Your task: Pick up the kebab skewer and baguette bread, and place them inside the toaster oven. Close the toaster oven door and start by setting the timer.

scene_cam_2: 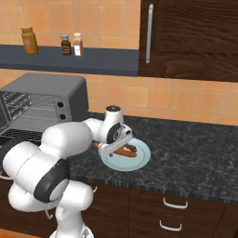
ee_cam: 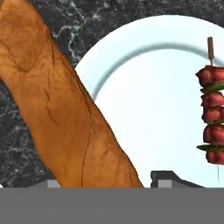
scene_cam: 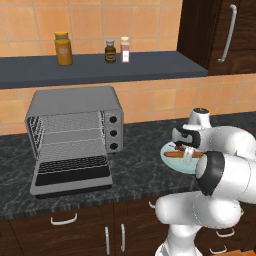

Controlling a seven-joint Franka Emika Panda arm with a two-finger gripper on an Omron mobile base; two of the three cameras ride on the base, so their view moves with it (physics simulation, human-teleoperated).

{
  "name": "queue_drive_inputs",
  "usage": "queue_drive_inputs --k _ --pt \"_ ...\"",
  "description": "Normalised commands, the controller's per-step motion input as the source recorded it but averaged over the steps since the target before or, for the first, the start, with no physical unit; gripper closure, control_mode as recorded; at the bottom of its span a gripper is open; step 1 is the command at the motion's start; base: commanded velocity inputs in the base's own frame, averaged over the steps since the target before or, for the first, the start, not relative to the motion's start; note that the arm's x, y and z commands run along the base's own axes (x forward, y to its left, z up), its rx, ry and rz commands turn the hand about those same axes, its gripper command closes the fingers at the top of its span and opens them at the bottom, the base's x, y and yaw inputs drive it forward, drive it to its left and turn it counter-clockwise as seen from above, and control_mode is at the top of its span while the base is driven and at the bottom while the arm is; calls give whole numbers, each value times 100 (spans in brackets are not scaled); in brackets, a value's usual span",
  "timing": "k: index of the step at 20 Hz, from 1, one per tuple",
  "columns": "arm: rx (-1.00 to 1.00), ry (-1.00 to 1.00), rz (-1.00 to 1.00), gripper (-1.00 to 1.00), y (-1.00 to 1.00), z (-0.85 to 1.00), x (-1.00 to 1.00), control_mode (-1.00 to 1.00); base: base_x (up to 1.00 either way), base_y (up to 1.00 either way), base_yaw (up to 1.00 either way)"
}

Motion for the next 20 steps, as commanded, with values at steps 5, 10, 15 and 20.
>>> queue_drive_inputs --k 5,10,15,20 --pt "0 0 30 100 100 97 -38 -100 0 0 0" --pt "0 0 16 100 100 56 -19 -100 0 0 0" --pt "0 0 1 100 100 23 0 -100 0 0 0" --pt "0 -6 -5 100 100 10 49 -100 0 0 0"
